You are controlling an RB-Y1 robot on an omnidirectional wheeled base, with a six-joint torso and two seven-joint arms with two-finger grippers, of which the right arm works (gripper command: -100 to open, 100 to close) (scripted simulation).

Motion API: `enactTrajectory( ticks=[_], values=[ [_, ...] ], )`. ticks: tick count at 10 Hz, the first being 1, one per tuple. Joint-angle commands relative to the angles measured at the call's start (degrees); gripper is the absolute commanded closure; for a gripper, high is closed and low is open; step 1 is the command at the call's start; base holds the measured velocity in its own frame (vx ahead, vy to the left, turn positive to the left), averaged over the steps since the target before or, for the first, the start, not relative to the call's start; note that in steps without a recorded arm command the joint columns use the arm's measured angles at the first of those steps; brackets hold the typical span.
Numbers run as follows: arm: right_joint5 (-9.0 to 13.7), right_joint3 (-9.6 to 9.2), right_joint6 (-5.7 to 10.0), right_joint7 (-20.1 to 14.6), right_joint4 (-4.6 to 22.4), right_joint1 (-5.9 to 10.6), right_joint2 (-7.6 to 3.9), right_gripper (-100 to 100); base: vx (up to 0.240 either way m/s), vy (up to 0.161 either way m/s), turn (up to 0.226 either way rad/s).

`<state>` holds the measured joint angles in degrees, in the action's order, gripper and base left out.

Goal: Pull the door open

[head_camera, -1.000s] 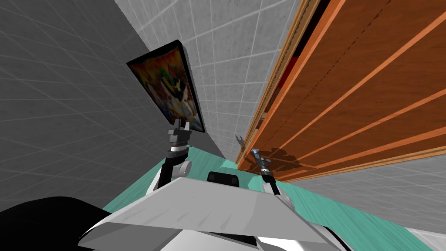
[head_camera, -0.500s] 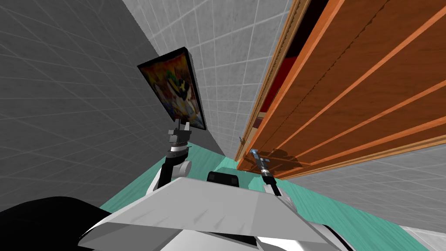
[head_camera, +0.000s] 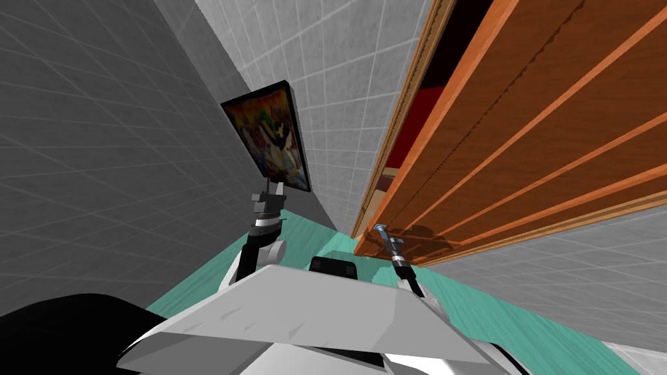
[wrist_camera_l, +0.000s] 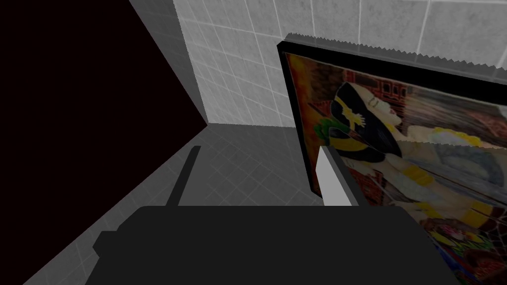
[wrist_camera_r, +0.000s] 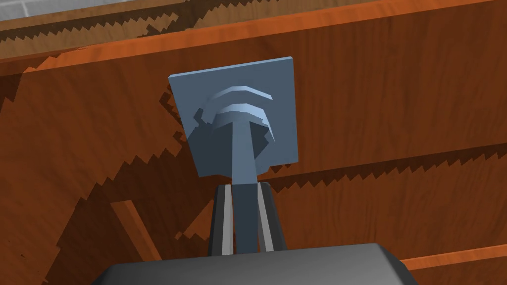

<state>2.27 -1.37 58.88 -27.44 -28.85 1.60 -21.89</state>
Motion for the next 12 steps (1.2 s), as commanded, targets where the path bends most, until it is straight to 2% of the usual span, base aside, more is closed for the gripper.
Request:
enactTrajectory(
  ticks=[1, 2, 4, 6, 7, 8, 9, 12],
  values=[
    [-0.32, -0.52, 1.84, -0.77, 1.39, -0.15, -0.29, 100, -0.184, -0.044, 0.150],
    [-0.32, -0.52, 1.84, -0.77, 1.39, -0.15, -0.29, 100, -0.115, -0.036, 0.018],
    [-0.45, -0.73, 2.87, -1.29, 1.64, -0.70, -0.76, 100, -0.082, -0.022, 0.064],
    [-0.66, -1.07, 4.57, -2.16, 2.06, -1.60, -1.52, 100, -0.121, -0.043, 0.134],
    [-0.88, -1.42, 6.31, -3.05, 2.50, -2.53, -2.31, 100, -0.191, -0.057, 0.179],
    [-0.88, -1.42, 6.31, -3.05, 1.95, -2.53, -2.31, 100, -0.179, -0.066, 0.129],
    [-0.88, -1.42, 6.31, -3.05, 2.50, -2.53, -2.31, 100, -0.081, -0.040, 0.034],
    [-1.25, -2.01, 9.24, -4.53, 3.23, -4.09, -3.62, 100, -0.141, -0.061, 0.150]
  ],
)
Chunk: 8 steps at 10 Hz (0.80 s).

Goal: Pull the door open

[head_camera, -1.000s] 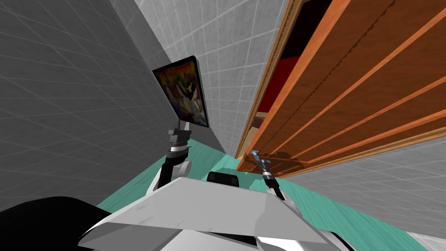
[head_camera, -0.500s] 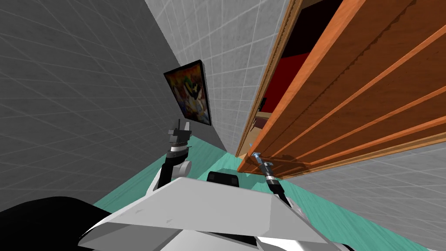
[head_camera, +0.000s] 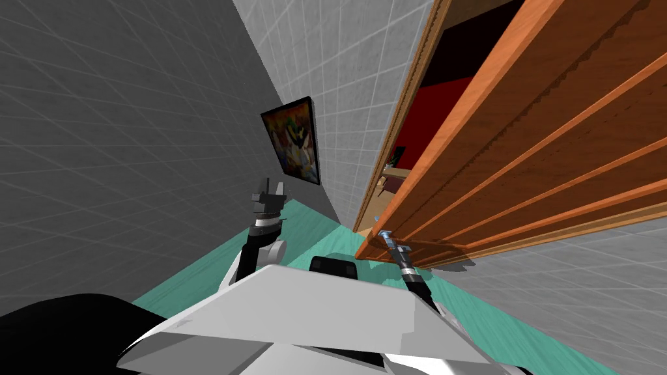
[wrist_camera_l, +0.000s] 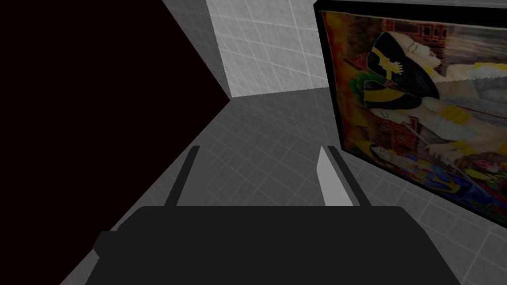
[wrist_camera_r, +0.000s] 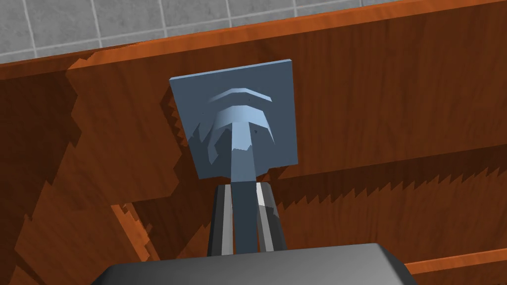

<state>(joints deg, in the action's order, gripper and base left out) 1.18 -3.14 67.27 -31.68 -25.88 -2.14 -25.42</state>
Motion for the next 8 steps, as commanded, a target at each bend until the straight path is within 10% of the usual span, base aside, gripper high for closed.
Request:
enactTrajectory(
  ticks=[1, 8],
  values=[
    [-0.26, -0.41, 1.70, -0.72, 0.48, -0.79, -0.46, 100, -0.195, -0.080, 0.132],
    [-0.37, -0.63, 5.28, -1.46, 1.97, -2.60, -1.28, 100, -0.214, -0.080, 0.195]
  ],
)
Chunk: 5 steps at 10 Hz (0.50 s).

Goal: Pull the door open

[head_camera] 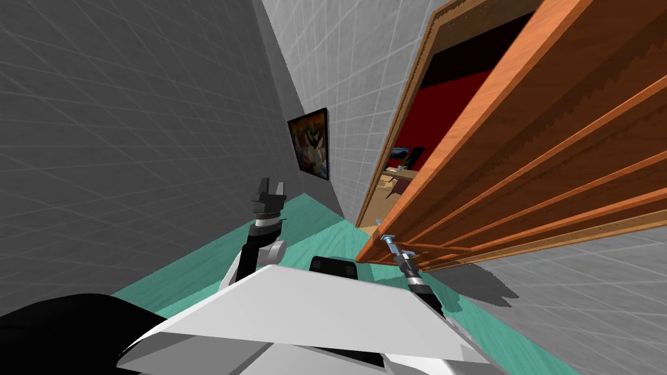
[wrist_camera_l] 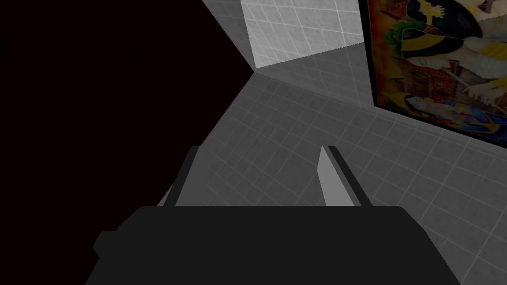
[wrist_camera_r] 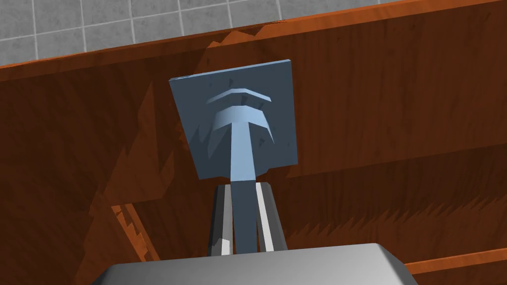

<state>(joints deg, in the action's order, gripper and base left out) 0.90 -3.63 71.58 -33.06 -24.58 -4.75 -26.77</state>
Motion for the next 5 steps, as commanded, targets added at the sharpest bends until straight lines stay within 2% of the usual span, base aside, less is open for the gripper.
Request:
enactTrajectory(
  ticks=[1, 3, 4, 5],
  values=[
    [-0.12, -0.18, 1.56, -0.22, 0.97, -0.22, -0.08, 100, -0.219, -0.099, 0.189],
    [-0.16, -0.26, 2.56, -0.45, 1.47, -0.61, -0.32, 100, -0.222, -0.080, 0.163],
    [-0.16, -0.27, 1.66, -0.42, 0.53, -0.98, -0.29, 100, -0.076, -0.016, 0.010],
    [-0.27, 0.05, 0.93, -0.05, 0.87, -0.27, 0.17, 100, -0.172, -0.064, 0.137]
  ],
)
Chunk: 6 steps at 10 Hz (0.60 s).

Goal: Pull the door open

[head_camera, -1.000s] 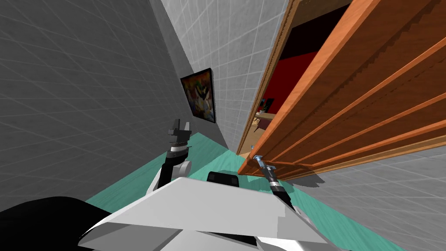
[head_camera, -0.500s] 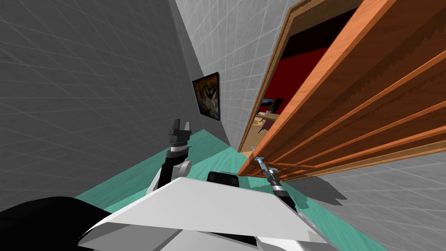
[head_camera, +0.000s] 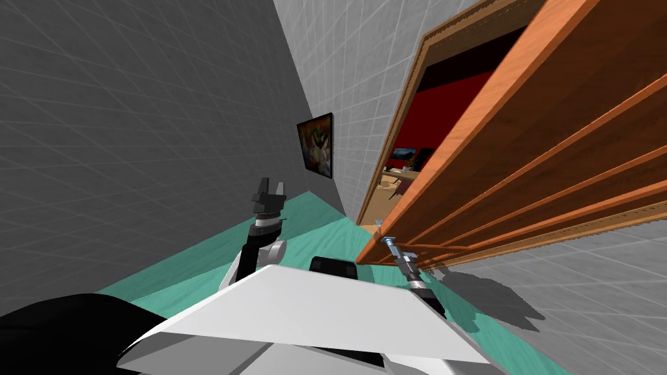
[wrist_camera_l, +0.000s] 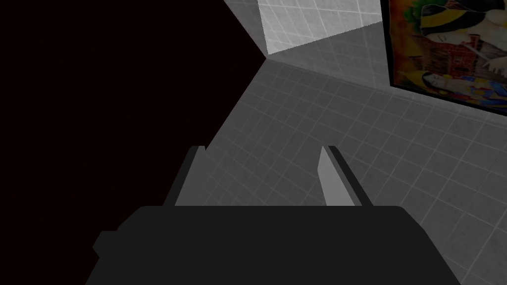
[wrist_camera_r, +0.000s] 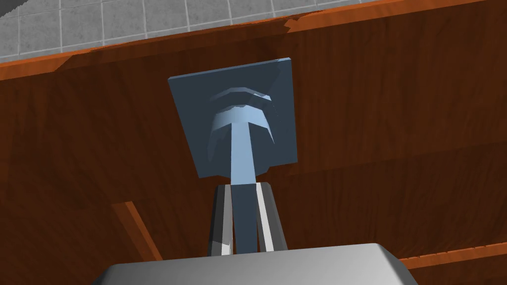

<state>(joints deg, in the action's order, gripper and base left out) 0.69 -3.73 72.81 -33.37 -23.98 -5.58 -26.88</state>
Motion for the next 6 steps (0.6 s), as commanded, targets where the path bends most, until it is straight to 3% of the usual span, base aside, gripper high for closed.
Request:
enactTrajectory(
  ticks=[1, 2, 3, 6],
  values=[
    [-0.09, 0.34, -0.72, 0.46, 0.32, 0.97, 0.50, 100, -0.222, -0.076, 0.167],
    [-0.09, 0.34, -0.72, 0.46, 0.32, 0.97, 0.50, 100, -0.125, -0.032, 0.063],
    [-0.18, 0.82, -1.77, 0.96, 0.43, 1.98, 1.04, 100, -0.170, -0.038, 0.174],
    [-0.35, 1.73, -3.75, 1.89, 0.63, 3.88, 2.05, 100, -0.221, -0.102, 0.185]
  ],
)
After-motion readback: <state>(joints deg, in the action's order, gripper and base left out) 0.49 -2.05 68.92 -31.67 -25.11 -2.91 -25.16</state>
